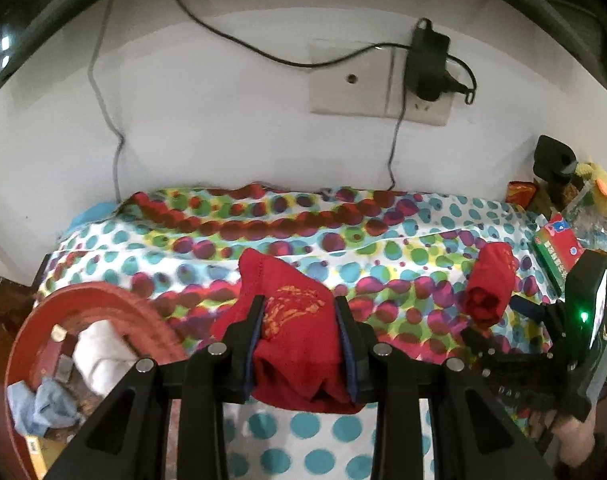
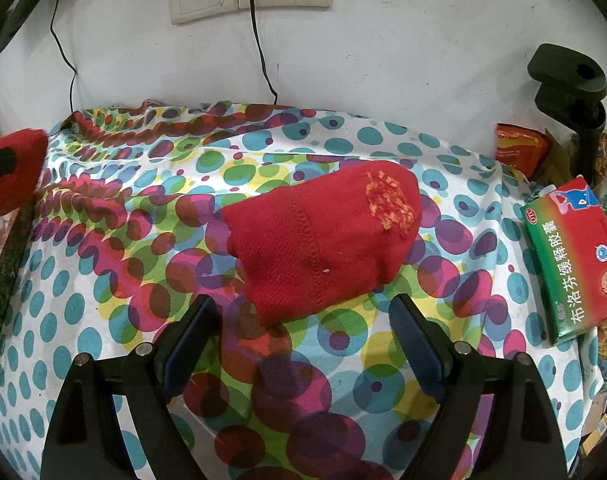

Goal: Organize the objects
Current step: 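Carry the red sock over the red tray with the left tool, then lower the red sock into the tray and open the left tool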

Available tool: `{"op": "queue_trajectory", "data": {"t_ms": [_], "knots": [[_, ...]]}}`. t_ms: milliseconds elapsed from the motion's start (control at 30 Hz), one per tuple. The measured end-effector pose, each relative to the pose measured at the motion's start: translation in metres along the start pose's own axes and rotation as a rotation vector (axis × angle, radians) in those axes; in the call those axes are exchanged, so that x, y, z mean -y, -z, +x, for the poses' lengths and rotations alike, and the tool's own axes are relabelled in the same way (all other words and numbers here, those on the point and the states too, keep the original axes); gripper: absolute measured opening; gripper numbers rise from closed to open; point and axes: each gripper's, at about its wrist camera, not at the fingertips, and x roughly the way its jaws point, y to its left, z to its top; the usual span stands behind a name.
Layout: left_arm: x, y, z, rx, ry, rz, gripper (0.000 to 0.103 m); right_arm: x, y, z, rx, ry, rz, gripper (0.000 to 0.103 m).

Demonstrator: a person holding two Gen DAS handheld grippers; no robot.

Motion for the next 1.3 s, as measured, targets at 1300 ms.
{"op": "queue_trajectory", "data": {"t_ms": [1300], "knots": [[-0.198, 0.069, -0.039, -0.04, -0.191, -0.279, 0.033, -0.001, 0.0, 0.0, -0.001, -0.008, -0.016, 0.091]]}}
